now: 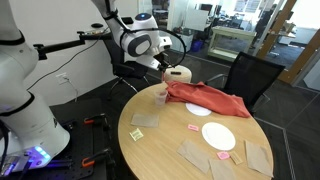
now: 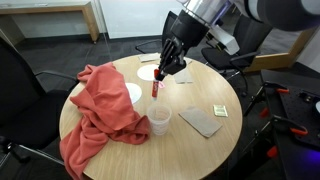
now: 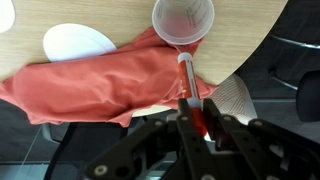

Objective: Put the marker on the table

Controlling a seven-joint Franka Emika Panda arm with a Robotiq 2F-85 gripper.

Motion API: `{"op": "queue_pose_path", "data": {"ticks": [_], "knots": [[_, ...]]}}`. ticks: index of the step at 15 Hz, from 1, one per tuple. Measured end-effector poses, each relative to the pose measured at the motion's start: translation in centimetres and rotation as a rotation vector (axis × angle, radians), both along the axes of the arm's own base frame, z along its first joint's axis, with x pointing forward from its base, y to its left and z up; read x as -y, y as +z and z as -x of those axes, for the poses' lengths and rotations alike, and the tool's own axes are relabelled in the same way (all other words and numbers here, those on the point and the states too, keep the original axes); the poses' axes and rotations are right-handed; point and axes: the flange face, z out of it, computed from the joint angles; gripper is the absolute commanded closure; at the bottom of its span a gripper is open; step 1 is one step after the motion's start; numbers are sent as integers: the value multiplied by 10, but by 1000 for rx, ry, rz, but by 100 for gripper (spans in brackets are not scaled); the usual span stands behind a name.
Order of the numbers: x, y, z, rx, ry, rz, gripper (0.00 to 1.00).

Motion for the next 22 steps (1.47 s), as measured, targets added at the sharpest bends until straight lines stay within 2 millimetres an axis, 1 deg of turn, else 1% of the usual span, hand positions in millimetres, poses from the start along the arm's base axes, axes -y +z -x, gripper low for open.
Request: {"op": "queue_pose_path", "data": {"ticks": [2,5,7,9,11,14,19,22], "knots": [[16,18,3,27,-60,0,95],[55,38,3,37,-176,6,95],[83,43,2,2,-246,30,95],[104,38,1,-56,-311,62,95],[117,28,-2,-124,-368,92,95],[126,4,-13,-227,-439,117,95],[144,-51,-36,-382,-522,153,95],[151,-85,-43,-453,-573,158,95]]}}
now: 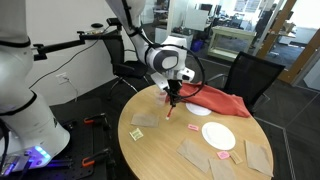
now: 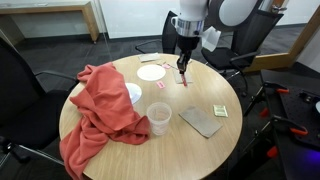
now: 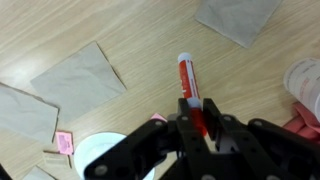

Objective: Put the marker on the table

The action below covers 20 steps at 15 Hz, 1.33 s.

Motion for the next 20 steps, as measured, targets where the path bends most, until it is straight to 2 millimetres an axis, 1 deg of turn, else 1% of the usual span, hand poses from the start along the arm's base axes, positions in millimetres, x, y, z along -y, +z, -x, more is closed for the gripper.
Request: {"op": "queue_pose_path", "data": {"ticks": [4,6,9,12,13,14,15,20], "knots": [[8,-42,-10,-83,-89,14,95],[11,-59,-16,-132,-129,27,95],[16,-75,-24,-222,-193,53,95],[19,-81,-31,-299,-237,75,95],[19,-82,-34,-321,-250,81,66],[19,-83,-36,-338,-258,88,54],[19,-84,-39,-353,-262,92,48],[19,-87,-50,-371,-292,106,11]]}}
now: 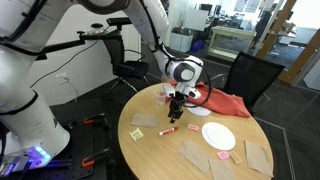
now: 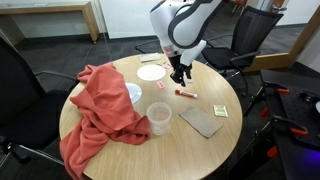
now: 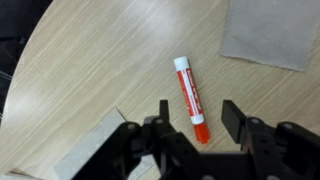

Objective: Put the marker on the table

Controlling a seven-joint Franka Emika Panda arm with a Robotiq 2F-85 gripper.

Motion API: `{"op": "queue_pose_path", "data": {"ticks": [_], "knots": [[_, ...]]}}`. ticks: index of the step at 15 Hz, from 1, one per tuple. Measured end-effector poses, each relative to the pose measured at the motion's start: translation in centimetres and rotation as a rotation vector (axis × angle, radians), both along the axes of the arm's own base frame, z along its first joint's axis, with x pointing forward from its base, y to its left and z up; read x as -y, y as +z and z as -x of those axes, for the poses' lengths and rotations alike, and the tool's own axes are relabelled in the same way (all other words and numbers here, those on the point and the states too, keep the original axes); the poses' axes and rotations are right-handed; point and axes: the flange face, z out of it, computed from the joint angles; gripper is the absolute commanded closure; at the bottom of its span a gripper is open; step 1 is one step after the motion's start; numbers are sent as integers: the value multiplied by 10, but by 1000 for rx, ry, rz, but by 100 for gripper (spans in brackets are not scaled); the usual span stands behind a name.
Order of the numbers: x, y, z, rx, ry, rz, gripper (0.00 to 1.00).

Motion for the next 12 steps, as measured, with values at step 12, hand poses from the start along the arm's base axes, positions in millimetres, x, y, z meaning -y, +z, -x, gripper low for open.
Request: {"op": "queue_pose_path", "data": {"ticks": [12], "knots": [[-3,8,-9,28,-19,11,0]]}}
